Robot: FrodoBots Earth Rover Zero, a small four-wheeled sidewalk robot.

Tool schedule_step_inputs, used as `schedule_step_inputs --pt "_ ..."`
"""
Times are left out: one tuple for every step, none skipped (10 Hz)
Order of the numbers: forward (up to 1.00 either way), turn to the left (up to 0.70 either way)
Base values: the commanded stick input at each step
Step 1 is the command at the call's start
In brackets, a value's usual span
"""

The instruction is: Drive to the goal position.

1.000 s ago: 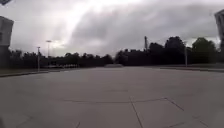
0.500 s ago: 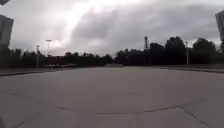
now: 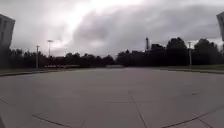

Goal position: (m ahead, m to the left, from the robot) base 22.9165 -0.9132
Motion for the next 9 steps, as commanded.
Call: schedule_step_inputs --pt "0.70 0.00" --pt "0.70 0.00" --pt "0.70 0.00" --pt "0.70 0.00" --pt "0.70 0.00" --pt "0.70 0.00" --pt "0.70 0.00" --pt "0.70 0.00" --pt "0.70 0.00"
